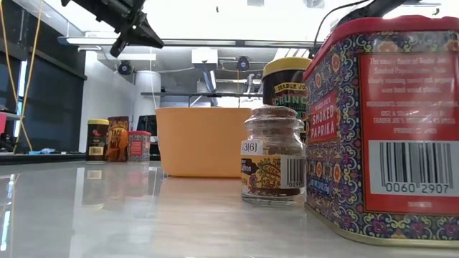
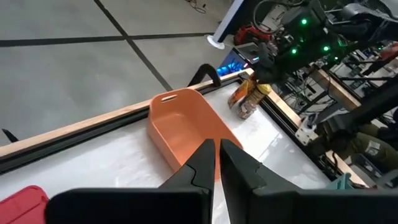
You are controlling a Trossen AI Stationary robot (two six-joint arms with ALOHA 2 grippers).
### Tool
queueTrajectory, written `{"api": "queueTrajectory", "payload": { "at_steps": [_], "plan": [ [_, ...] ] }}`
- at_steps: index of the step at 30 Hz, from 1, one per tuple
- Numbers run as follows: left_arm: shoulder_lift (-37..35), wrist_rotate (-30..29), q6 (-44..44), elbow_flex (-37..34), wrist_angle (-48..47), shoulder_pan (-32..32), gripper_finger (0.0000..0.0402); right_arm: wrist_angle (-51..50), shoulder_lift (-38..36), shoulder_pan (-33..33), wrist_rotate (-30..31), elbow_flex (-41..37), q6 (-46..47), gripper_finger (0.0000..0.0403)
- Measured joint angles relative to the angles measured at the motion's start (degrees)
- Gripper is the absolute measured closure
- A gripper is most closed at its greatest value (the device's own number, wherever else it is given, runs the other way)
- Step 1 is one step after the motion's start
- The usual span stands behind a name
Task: Sort spices by type
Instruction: Put the top right orange seasoning bag into the blue bin
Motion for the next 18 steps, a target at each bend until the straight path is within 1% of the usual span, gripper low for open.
{"api": "queueTrajectory", "payload": {
  "at_steps": [4, 6, 9, 12, 13, 18],
  "plan": [
    [0.0, 0.05, 0.01, 0.0, 0.0, 0.72, 0.0375, 0.22, 1.42, -0.62, 0.08, 0.0, -0.53, 0.0273],
    [0.0, 0.11, 0.01, 0.0, 0.0, 0.91, 0.0372, 1.04, 1.92, -0.75, 0.36, 0.0, -1.23, 0.0284],
    [0.0, 0.11, -0.01, 0.0, 0.02, 0.91, 0.0369, 2.73, 2.02, -1.0, 0.68, 0.0, -2.46, 0.0321],
    [0.0, 0.11, -0.01, 0.0, 0.0, 0.91, 0.0369, 4.62, 2.02, -1.11, 0.9, 0.02, -4.95, 0.0377],
    [0.0, 0.11, -0.01, 0.0, 0.02, 0.91, 0.0368, 5.21, 2.02, -1.11, 0.88, 0.02, -6.27, 0.039],
    [0.0, 0.11, -0.52, 0.0, 0.02, 0.91, 0.0368, 9.36, 1.52, -1.08, -2.58, 0.02, -12.78, 0.04]
  ]
}}
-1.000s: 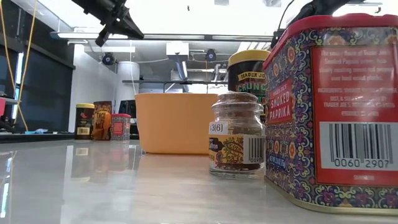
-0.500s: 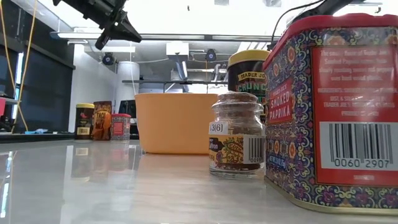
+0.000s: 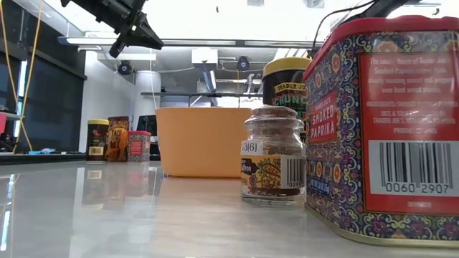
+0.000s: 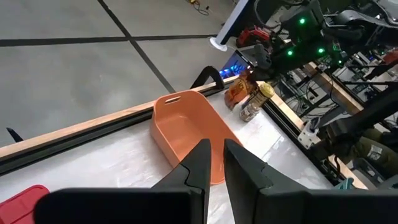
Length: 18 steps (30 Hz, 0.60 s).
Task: Sort spices by type
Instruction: Put the top right orange seasoning bag into the blue bin
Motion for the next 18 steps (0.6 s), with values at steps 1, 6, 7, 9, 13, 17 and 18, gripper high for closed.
{"api": "queueTrajectory", "payload": {
  "at_steps": [1, 6, 7, 9, 13, 17, 18],
  "plan": [
    [0.0, -0.02, 0.02, 0.0, 0.0, 0.0, 0.0368, 1.15, -0.65, 0.24, -0.56, 0.0, -1.73, 0.0401],
    [0.0, -0.02, 0.02, 0.0, 0.01, -0.01, 0.0368, 3.78, -7.45, 2.6, -8.28, 0.0, -14.64, 0.0402],
    [0.0, -0.03, 0.02, 0.0, 0.02, -0.02, 0.0368, 3.32, -9.33, 3.64, -10.04, 0.0, -17.8, 0.0402],
    [0.0, -0.51, 0.06, 0.0, 0.02, -0.02, 0.0368, 1.53, -13.61, 6.45, -13.58, 0.01, -22.81, 0.0402],
    [0.49, -1.03, 1.1, 0.0, 0.13, -0.02, 0.0368, -4.26, -22.3, 14.59, -18.74, 0.02, -25.06, 0.0402],
    [1.73, -1.03, 1.65, 0.0, 1.77, -0.02, 0.0368, -8.61, -30.77, 25.74, -22.04, 0.02, -22.71, 0.0402],
    [2.1, -1.03, 2.04, 0.0, 2.54, -0.02, 0.0368, -8.93, -32.52, 28.93, -22.33, 0.02, -20.54, 0.0402]
  ]
}}
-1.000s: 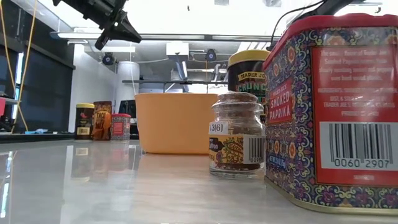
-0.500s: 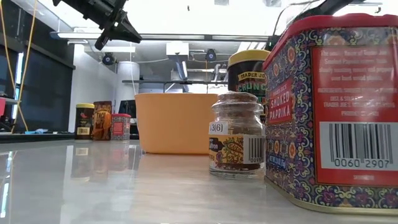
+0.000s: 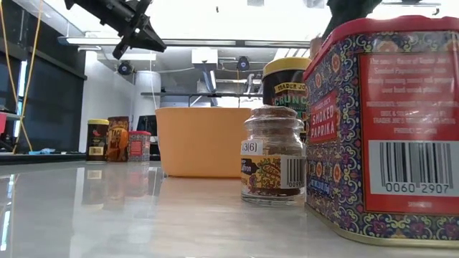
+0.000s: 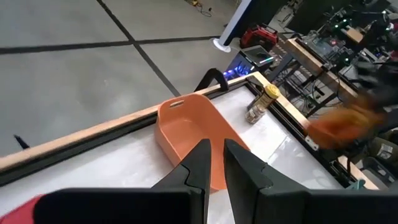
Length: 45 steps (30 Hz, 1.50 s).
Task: Sort spices by type
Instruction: Put the top right orange seasoning bag into the blue bin
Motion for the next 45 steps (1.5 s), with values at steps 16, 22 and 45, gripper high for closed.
{"api": "queueTrajectory", "payload": {
  "at_steps": [16, 22, 45],
  "plan": [
    [4.3, 1.99, 3.01, -0.04, 4.83, -0.04, 0.0368, -3.65, -1.0, 45.06, 1.85, 0.02, 26.91, 0.0403],
    [4.3, 2.02, 2.96, -0.04, 4.83, -0.04, 0.0368, -8.14, 2.45, 53.66, -2.21, 0.02, 28.9, 0.0403],
    [4.28, 2.14, 2.35, -0.02, 4.76, -0.07, 0.0368, -0.51, -1.05, 63.36, -3.92, -20.18, 24.93, 0.0403]
  ]
}}
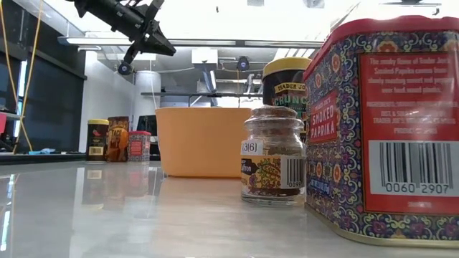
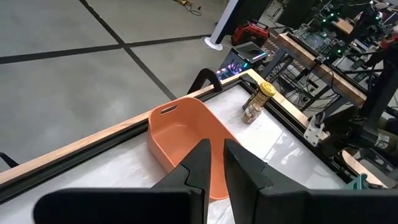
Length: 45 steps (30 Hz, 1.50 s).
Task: Sort spices by type
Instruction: Put the top right orange seasoning bag into the blue bin
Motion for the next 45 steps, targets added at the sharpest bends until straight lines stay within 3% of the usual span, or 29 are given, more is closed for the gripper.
{"api": "queueTrajectory", "payload": {
  "at_steps": [21, 45],
  "plan": [
    [-0.02, -0.02, -1.4, 0.0, -0.02, 0.0, 0.0368, -0.97, 0.02, 0.0, 12.26, -2.92, -6.78, 0.0403],
    [-0.02, -0.02, -1.38, 0.02, -0.02, 0.0, 0.0368, -2.45, 0.09, 0.0, 10.32, -2.88, -4.13, 0.039]
  ]
}}
